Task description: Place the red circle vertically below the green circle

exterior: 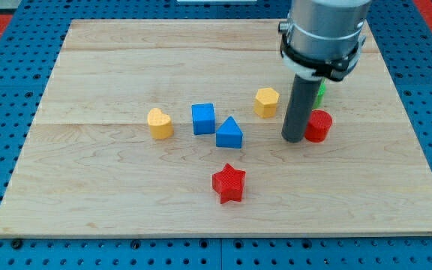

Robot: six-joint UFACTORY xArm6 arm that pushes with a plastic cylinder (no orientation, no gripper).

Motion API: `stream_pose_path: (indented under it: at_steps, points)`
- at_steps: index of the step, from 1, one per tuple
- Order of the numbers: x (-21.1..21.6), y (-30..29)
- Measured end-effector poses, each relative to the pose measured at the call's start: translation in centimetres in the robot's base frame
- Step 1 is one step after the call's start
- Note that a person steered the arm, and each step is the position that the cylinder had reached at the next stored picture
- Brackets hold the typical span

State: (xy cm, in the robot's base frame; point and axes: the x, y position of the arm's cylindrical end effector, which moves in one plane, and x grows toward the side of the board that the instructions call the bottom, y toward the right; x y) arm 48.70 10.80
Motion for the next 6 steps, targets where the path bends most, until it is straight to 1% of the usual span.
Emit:
stream_pose_path:
  at_steps: [1,2,4,5,6]
  points:
    - [3.1,4.0]
    - [2.0,5.7]
    - [-1.5,4.8]
    - [-1.2,4.4]
    - [6.3,4.3]
